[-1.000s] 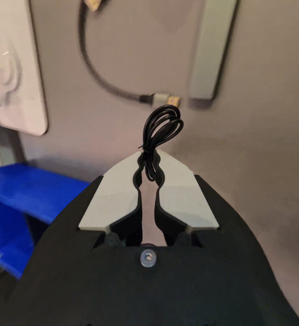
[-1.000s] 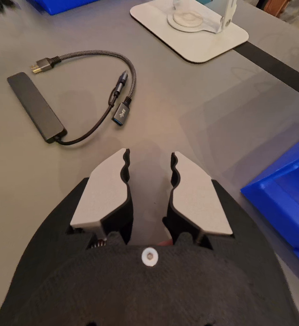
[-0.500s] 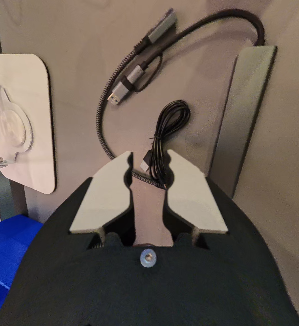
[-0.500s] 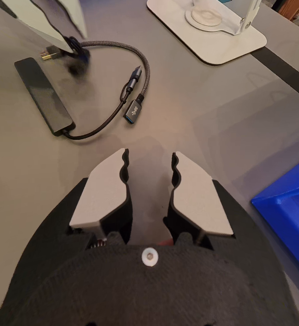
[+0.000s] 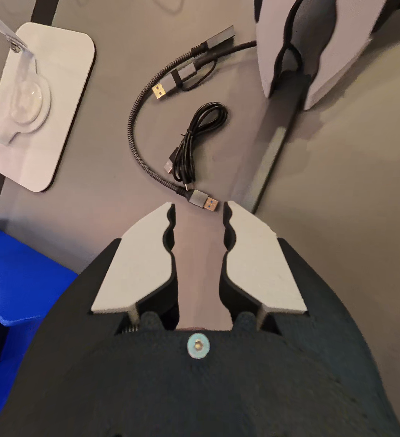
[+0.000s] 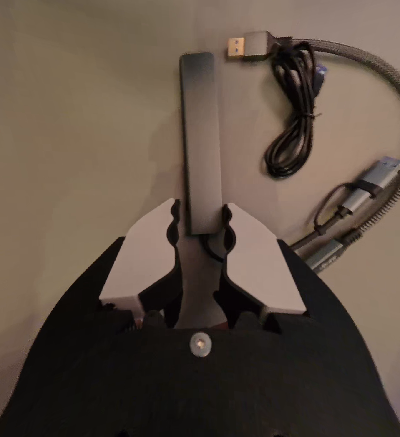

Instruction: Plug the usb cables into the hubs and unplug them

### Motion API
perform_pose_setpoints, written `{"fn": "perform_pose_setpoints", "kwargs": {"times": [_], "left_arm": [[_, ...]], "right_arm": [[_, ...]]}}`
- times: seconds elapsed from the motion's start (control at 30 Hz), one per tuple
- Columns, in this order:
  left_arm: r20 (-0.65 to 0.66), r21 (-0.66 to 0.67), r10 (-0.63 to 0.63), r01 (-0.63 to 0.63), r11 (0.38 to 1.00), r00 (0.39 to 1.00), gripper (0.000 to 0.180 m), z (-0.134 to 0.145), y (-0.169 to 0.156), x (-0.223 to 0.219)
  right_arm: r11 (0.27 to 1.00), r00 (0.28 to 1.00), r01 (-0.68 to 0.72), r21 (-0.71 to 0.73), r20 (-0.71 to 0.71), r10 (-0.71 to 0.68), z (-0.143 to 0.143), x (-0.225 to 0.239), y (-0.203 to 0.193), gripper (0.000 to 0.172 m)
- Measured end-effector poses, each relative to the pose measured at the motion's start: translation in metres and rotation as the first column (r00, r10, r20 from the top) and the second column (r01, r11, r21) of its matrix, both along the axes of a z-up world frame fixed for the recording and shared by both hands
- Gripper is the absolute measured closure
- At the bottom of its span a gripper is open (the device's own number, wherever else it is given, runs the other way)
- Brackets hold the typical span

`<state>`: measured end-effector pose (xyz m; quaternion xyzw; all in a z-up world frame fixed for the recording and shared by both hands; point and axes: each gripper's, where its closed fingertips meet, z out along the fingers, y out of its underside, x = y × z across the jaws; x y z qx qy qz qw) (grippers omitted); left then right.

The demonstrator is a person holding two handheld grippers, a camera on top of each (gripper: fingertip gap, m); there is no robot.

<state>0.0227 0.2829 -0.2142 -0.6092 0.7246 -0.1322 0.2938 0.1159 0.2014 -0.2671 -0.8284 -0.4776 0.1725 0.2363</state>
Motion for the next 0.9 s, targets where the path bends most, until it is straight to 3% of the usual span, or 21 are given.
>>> {"fn": "perform_pose_setpoints", "kwargs": {"times": [0.1,0.2,0.33,0.43,0.53,0.67,0.7,0.73,0.77,0.9], "left_arm": [[0.013,-0.027,0.003,-0.003,1.000,1.000,0.139,-0.003,-0.007,-0.006],[0.037,-0.089,0.023,-0.020,0.996,0.999,0.133,-0.005,-0.011,-0.009],[0.109,-0.278,0.064,-0.031,0.960,0.992,0.119,-0.003,-0.022,-0.007],[0.164,-0.471,0.091,-0.003,0.882,0.982,0.104,0.003,-0.035,-0.001],[0.252,-0.605,0.099,0.077,0.792,0.963,0.112,0.019,-0.049,0.009],[0.269,-0.669,0.079,0.128,0.732,0.960,0.125,0.021,-0.064,0.020],[0.286,-0.682,0.071,0.150,0.716,0.956,0.138,0.023,-0.067,0.022],[0.313,-0.703,0.052,0.194,0.684,0.948,0.164,0.027,-0.074,0.024],[0.326,-0.721,0.057,0.209,0.660,0.944,0.168,0.030,-0.077,0.025],[0.391,-0.704,0.120,0.212,0.678,0.913,0.169,0.039,-0.076,0.035]], "right_arm": [[0.999,0.999,-0.028,-0.024,0.024,0.028,0.000,-0.001,0.000,0.144],[0.997,0.998,-0.059,0.045,0.010,0.058,0.002,-0.006,0.001,0.145],[0.952,1.000,-0.025,0.304,0.025,0.018,0.028,-0.006,0.010,0.145],[0.878,0.998,-0.024,0.478,0.055,-0.003,0.052,-0.006,0.008,0.145],[0.806,0.991,-0.071,0.588,0.134,-0.011,0.062,-0.007,0.003,0.145],[0.717,0.973,-0.153,0.680,0.231,-0.011,0.069,-0.014,-0.005,0.145],[0.702,0.968,-0.174,0.691,0.251,-0.006,0.070,-0.016,-0.007,0.144],[0.690,0.964,-0.194,0.697,0.267,0.001,0.071,-0.017,-0.009,0.144],[0.683,0.960,-0.204,0.701,0.279,0.000,0.071,-0.017,-0.010,0.144],[0.663,0.969,-0.122,0.738,0.232,-0.080,0.082,-0.004,-0.001,0.142]]}}
